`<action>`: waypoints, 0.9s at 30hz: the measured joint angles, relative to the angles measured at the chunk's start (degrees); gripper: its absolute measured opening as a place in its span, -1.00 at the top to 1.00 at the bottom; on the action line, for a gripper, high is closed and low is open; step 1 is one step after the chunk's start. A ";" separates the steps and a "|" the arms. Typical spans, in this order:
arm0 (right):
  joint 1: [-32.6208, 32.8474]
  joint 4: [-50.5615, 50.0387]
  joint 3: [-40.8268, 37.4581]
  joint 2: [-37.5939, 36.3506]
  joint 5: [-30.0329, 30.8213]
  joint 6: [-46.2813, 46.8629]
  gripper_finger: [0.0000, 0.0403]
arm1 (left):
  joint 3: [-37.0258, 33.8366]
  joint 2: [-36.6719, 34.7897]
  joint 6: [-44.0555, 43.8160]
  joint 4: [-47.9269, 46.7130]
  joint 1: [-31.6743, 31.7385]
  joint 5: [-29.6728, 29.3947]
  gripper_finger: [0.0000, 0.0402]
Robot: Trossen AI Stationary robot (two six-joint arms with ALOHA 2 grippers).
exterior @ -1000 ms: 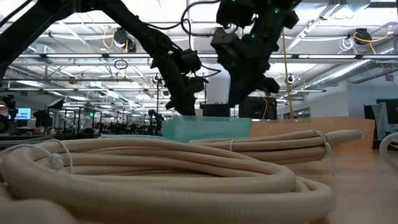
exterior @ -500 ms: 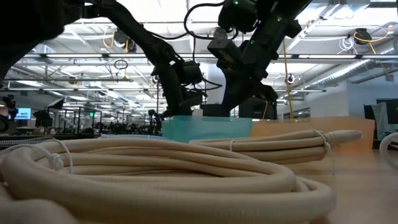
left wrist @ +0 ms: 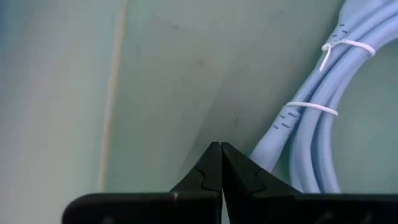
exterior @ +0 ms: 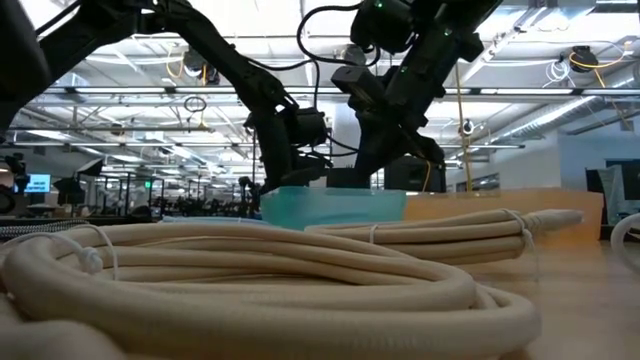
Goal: Pick & Place USB Port
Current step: Put the right light blue charger cable into the green bin
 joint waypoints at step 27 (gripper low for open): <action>-1.20 -0.04 0.00 0.00 2.98 -0.26 1.00 | 0.07 -0.31 3.11 -10.60 -3.64 4.79 1.00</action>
